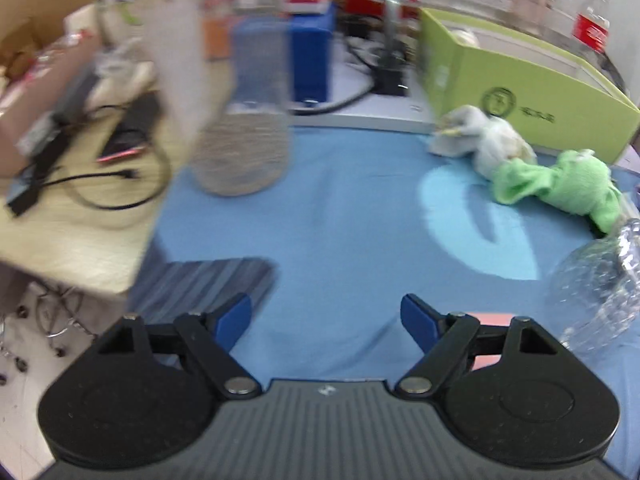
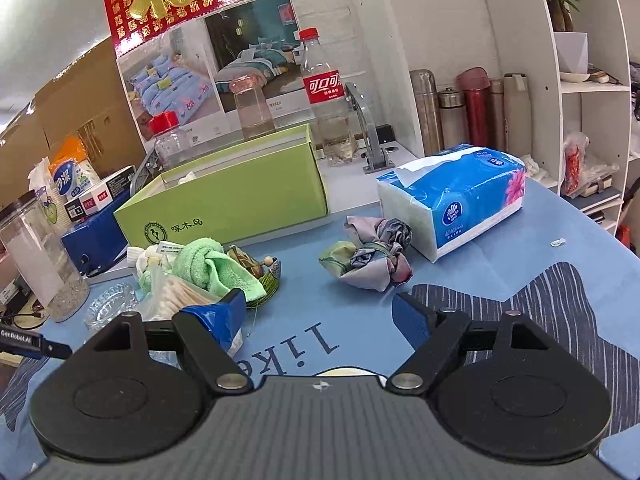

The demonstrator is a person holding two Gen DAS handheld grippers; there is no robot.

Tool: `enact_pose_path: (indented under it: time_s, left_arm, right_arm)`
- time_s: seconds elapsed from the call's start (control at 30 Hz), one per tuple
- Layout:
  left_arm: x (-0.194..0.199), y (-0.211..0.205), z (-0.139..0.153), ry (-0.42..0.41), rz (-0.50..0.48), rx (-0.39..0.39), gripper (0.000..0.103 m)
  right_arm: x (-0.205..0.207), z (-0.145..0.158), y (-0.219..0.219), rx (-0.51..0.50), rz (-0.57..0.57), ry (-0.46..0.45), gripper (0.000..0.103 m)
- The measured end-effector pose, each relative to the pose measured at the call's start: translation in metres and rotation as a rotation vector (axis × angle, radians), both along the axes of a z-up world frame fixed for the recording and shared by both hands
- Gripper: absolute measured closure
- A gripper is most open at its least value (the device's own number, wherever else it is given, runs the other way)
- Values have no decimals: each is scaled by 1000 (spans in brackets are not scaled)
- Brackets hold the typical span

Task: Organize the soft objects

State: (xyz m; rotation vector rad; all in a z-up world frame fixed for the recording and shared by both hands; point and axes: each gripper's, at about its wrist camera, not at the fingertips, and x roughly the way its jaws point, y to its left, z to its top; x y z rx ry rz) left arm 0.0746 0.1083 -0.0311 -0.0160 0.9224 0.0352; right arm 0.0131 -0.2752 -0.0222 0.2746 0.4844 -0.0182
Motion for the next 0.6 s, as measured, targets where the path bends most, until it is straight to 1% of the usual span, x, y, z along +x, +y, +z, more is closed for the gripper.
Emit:
enact_pose_path:
  time_s: [0.03,0.1,0.13,0.17,0.2,0.27,0.3,0.33,0.4,0.5,0.57,0.6]
  left_arm:
    - [-6,5,4,-19,3,-21,20]
    - [-16,8,14,-56,-20,-86,20]
    - [-19,3,17,-68,-47,-107,20]
    - [-22,-6,19,-81,-90,-108,19]
    - [-23,-17,19,-90,-138,-95,17]
    - [-25,-41,14,-99,-207,-41,11]
    - [-26,-54,10,-109,-235,-11,6]
    - [-26,-63,6,-115,-260,13,6]
    - [-25,-76,-2,-103,-295,50,6]
    - [-23,-82,-13,-85,-307,82,6]
    - [-19,-78,-18,-78,-275,100,5]
    - [-18,-73,-20,-76,-264,94,5]
  right_arm:
    - [0,0,1,4,1,-1,36]
    - [3,-1,3,6,14,4,36]
    - [4,-1,5,3,18,9,36]
    - [4,-1,6,-2,24,11,36]
    - [3,-1,7,-8,29,12,36]
    - [0,-1,7,-15,25,15,36]
    - [-2,0,5,-16,19,14,36]
    - [-4,0,3,-16,9,13,36]
    - [-6,0,-1,-15,-8,19,36]
    - [-8,-1,-7,-21,-28,23,36]
    - [-7,-1,-9,-21,-37,26,36]
    - [-6,-2,-9,-20,-36,27,36]
